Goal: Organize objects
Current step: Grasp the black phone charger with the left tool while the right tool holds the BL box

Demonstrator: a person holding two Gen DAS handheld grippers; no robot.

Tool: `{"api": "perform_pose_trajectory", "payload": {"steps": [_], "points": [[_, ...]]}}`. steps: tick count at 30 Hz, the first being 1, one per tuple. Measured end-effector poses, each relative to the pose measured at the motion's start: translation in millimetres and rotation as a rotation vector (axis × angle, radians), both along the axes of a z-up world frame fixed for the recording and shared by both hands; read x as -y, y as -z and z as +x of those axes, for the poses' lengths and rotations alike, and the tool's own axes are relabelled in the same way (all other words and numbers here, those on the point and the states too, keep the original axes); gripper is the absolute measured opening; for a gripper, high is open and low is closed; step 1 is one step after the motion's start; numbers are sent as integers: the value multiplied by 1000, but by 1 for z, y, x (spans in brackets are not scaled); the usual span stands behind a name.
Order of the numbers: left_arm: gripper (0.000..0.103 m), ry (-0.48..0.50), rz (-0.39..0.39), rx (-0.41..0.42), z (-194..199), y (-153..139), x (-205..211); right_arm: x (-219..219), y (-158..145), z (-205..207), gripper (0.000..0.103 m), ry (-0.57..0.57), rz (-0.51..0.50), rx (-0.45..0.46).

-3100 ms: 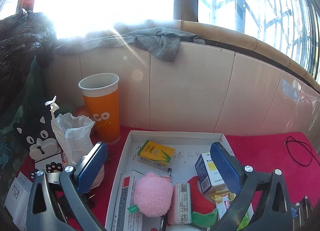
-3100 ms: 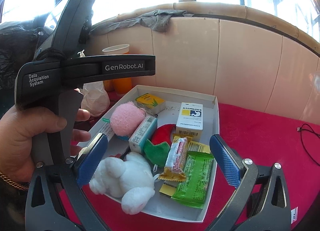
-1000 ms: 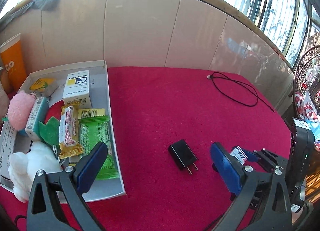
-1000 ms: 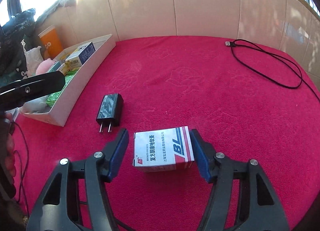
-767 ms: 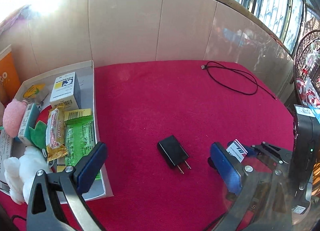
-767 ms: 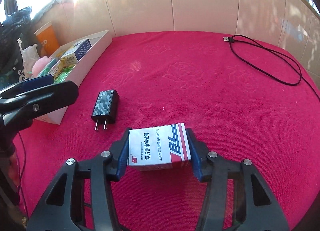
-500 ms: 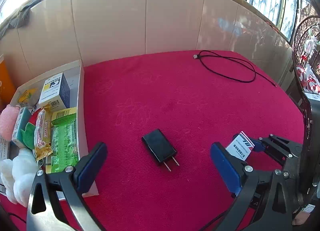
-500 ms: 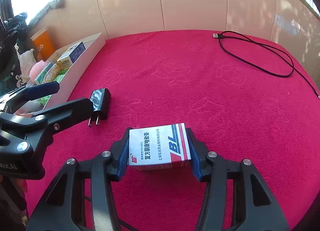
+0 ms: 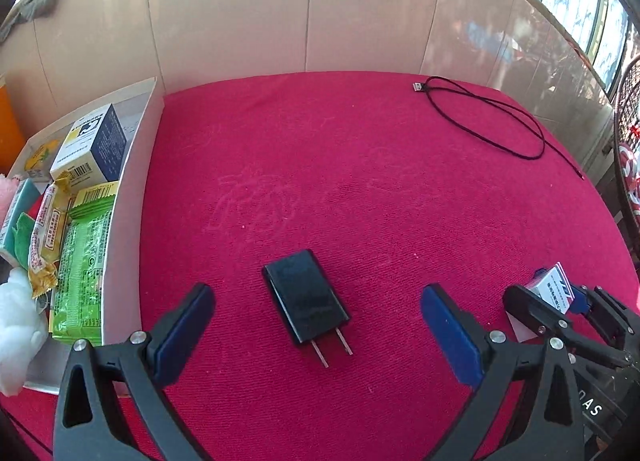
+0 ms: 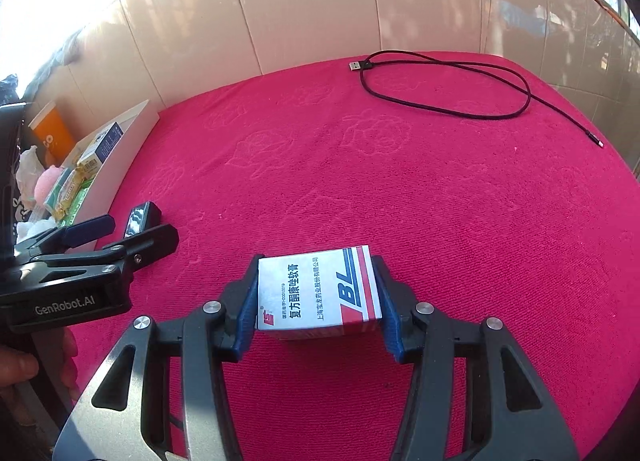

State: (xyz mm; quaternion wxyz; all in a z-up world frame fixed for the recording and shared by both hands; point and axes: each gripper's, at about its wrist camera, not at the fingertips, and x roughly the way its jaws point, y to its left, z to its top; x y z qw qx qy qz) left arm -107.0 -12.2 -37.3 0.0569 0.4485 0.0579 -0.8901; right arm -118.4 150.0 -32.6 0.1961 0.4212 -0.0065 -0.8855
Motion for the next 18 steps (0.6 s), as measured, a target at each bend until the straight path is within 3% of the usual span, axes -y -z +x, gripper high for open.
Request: {"api": "perform_pose_trajectory", "payload": {"steps": [7, 10, 13, 18], "points": [[103, -31, -86, -4, -3, 8, -3, 0, -1, 0, 51, 1, -18, 3], [102, 39, -65, -32, -2, 4, -13, -3, 0, -1, 51, -1, -33, 6], [102, 89, -111, -36, -1, 5, -31, -6, 0, -2, 51, -1, -56, 11], [102, 37, -27, -7, -7, 11, -23, -9, 1, -1, 51, -1, -85, 17]]}}
